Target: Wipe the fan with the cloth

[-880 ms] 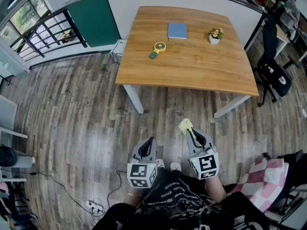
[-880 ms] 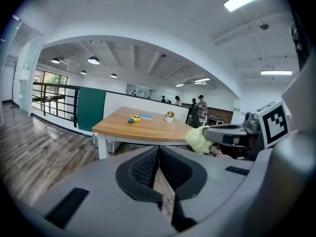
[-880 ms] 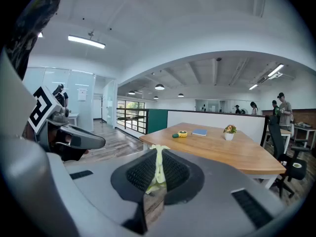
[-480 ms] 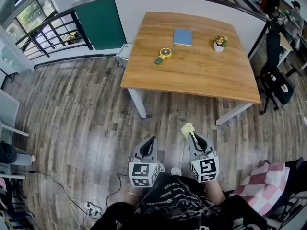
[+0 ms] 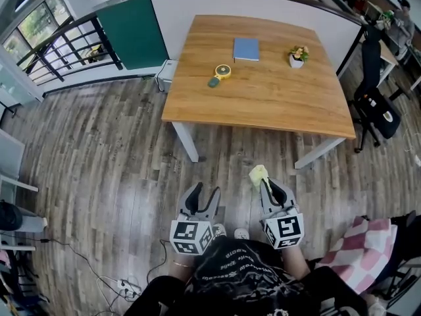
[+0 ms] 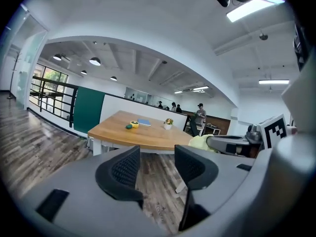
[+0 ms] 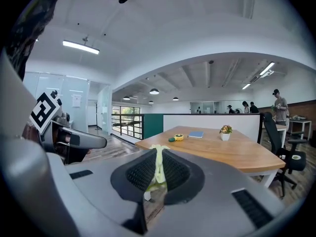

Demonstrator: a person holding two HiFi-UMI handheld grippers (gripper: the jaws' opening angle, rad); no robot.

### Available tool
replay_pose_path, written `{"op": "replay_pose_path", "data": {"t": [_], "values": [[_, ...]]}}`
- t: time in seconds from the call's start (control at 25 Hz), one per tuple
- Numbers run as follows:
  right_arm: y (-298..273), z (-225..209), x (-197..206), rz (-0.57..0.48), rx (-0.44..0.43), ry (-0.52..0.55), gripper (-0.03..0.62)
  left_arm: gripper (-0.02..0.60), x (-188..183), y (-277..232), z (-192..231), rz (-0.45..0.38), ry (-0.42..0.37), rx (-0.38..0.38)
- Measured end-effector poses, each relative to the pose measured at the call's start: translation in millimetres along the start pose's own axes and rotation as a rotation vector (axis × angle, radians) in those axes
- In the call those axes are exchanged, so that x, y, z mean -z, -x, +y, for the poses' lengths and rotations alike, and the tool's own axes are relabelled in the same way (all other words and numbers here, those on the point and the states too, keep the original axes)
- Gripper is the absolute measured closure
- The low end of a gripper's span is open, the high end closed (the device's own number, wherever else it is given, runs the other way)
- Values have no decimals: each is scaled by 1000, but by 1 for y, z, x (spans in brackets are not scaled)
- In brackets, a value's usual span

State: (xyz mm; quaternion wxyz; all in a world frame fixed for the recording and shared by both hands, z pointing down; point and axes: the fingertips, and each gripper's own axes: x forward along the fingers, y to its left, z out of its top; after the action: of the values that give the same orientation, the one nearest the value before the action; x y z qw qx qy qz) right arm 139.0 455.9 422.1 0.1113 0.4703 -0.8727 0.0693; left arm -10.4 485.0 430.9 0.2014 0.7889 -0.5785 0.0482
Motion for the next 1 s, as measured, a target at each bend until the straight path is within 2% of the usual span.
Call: {"op": "replay_pose_path", "data": {"t": [0.12, 0.44, 0.56, 0.8, 1.0], "values": [[-1, 1, 0, -2, 6, 5, 557, 320, 1, -2, -1, 8, -24, 24], [-13, 4, -2, -3, 40, 1, 557, 310, 0, -9, 4, 24, -9, 107], [-20, 6, -1, -2, 46, 9, 557, 308, -1, -9, 7, 32, -29, 126], [-31, 12, 5, 6, 56, -1, 557, 308, 4, -11, 32, 37, -8, 83], [-51, -4, 6, 18, 58, -5, 557, 308, 0, -33, 41, 46, 3, 76]]}}
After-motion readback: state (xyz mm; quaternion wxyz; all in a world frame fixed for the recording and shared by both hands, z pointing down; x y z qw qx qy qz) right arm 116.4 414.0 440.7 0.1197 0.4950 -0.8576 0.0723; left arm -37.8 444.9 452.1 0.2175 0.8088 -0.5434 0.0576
